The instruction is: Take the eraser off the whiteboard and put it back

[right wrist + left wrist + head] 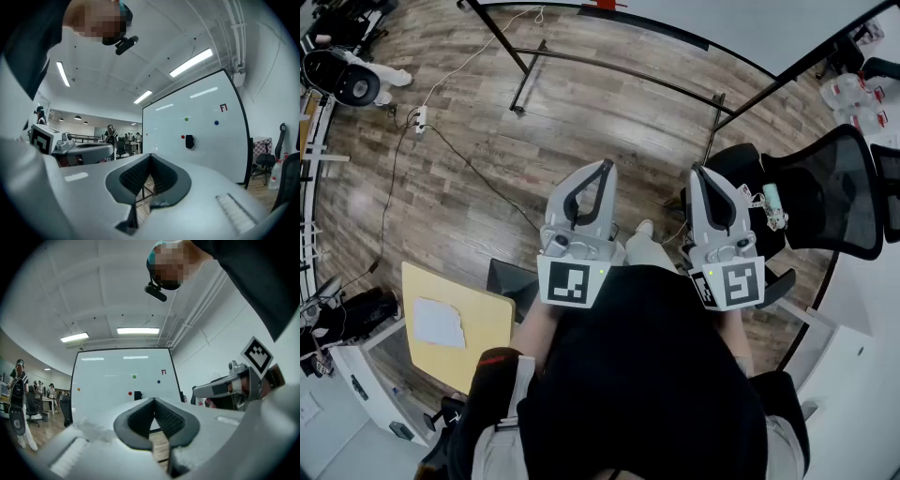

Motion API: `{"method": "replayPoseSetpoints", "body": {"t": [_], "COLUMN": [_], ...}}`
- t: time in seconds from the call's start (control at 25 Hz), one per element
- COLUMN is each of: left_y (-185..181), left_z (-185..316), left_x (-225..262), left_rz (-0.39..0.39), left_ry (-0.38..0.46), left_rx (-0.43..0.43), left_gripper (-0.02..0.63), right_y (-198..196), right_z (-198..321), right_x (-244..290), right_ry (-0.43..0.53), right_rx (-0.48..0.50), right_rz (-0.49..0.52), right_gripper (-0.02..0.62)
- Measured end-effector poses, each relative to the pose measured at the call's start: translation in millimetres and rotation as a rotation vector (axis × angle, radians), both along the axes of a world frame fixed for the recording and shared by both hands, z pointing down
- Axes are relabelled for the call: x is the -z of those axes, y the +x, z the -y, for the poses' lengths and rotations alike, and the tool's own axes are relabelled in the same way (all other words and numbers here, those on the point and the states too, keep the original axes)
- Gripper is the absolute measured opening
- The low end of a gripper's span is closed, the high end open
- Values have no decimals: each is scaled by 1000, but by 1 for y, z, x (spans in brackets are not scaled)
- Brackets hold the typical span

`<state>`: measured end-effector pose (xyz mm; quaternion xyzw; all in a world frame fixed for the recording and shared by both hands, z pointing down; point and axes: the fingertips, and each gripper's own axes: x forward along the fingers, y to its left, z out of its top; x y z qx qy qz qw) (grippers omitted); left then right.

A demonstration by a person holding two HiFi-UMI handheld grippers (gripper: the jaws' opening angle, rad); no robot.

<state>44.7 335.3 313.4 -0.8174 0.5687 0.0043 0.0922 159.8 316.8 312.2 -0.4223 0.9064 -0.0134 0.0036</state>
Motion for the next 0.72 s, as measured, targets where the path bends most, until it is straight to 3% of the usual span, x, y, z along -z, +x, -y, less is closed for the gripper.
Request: {"method": "replayPoseSetpoints", "body": {"t": [0.72], "left_y": [-31], "left_z": [-24], "left_x": [-7], "left_rz": [24], "left_ry": [15], "left_rx": [-40], "left_gripper": [2], "right_y": [-38], "right_z": [-29], "right_x": [-5], "right_ry": [20], "right_rx": [-32], "right_rz": [-14], "right_gripper": [0]}}
